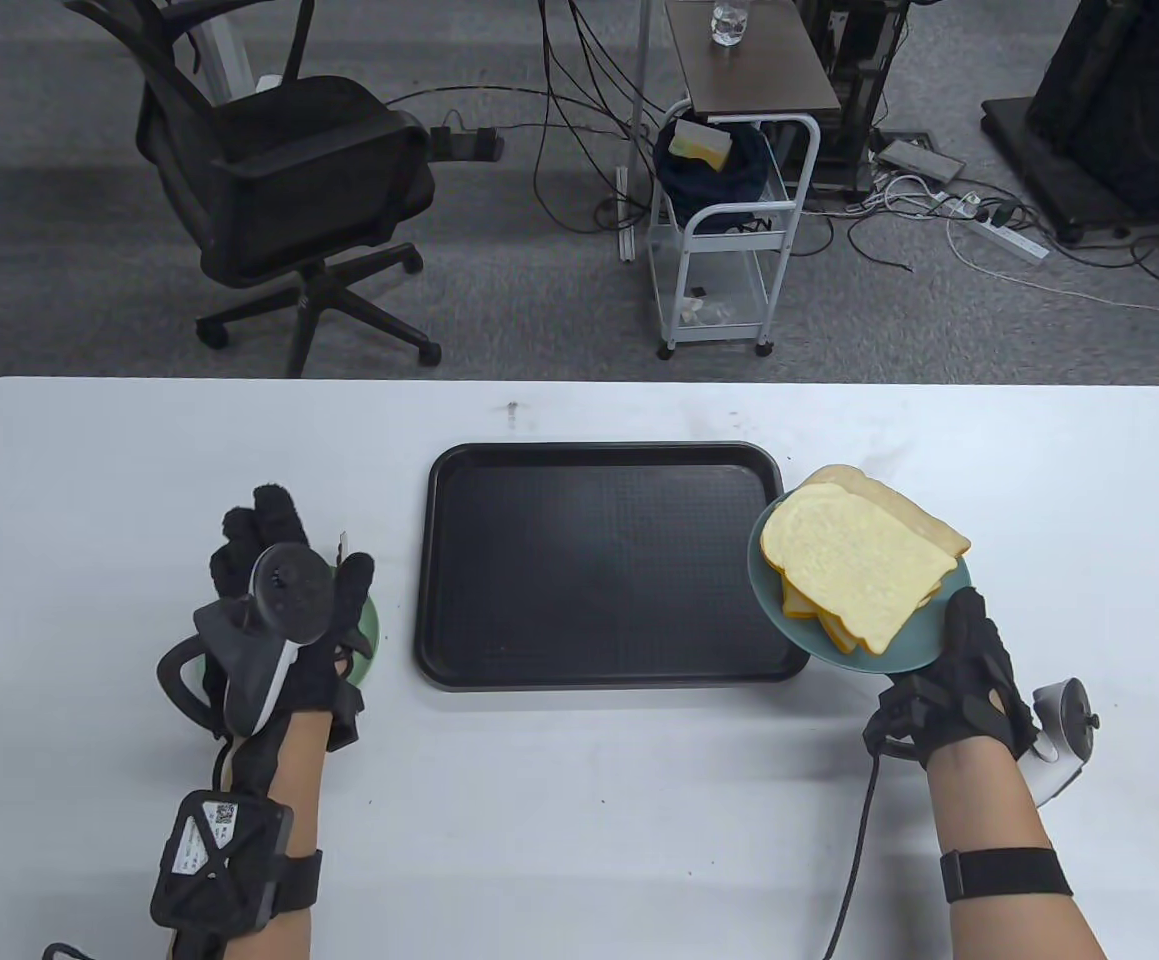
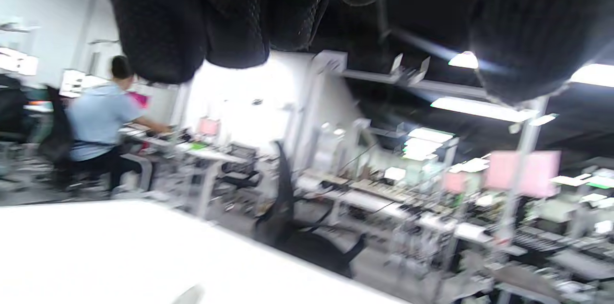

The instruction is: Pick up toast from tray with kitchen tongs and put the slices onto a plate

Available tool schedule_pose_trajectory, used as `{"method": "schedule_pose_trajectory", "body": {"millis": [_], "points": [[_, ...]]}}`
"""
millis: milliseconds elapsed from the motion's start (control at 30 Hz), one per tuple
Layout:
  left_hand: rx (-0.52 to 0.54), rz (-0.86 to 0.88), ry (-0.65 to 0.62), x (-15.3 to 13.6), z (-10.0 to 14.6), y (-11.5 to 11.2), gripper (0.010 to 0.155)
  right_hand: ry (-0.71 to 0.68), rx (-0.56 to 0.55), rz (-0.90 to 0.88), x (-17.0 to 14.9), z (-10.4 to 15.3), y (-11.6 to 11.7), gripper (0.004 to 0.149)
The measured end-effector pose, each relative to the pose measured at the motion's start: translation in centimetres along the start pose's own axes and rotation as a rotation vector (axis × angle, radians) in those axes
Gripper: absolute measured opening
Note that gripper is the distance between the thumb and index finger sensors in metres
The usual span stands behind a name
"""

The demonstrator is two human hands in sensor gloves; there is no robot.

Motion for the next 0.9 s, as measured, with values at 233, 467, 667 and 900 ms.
{"method": "schedule_pose_trajectory", "body": {"millis": [233,467,667,900], "points": [[0.103,0.017,-0.232,7.8,4.6,1.6,0.079,-0.003,0.004,-0.01,0.1,0.0,0.0,0.05],[0.023,0.009,-0.274,10.3,7.4,-4.4,0.069,-0.005,0.017,-0.013,0.1,0.0,0.0,0.05],[-0.057,-0.035,-0.283,10.3,8.8,-9.2,0.067,-0.001,0.011,-0.002,-0.6,0.3,-0.1,0.05],[-0.084,-0.025,-0.252,8.6,8.7,-9.5,0.066,-0.023,-0.054,0.017,0.4,-0.8,0.4,0.049]]}}
Point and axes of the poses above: the tracker on the back of each hand, its own x axis roughly to the thumb side, its own z axis roughly from the fingertips to the wrist, y = z × x, the point moved 1 cm from there along -z, roughly from the wrist to the fingertips, and after that the axes turned 2 degrees about -z, right-handed, at the moved point
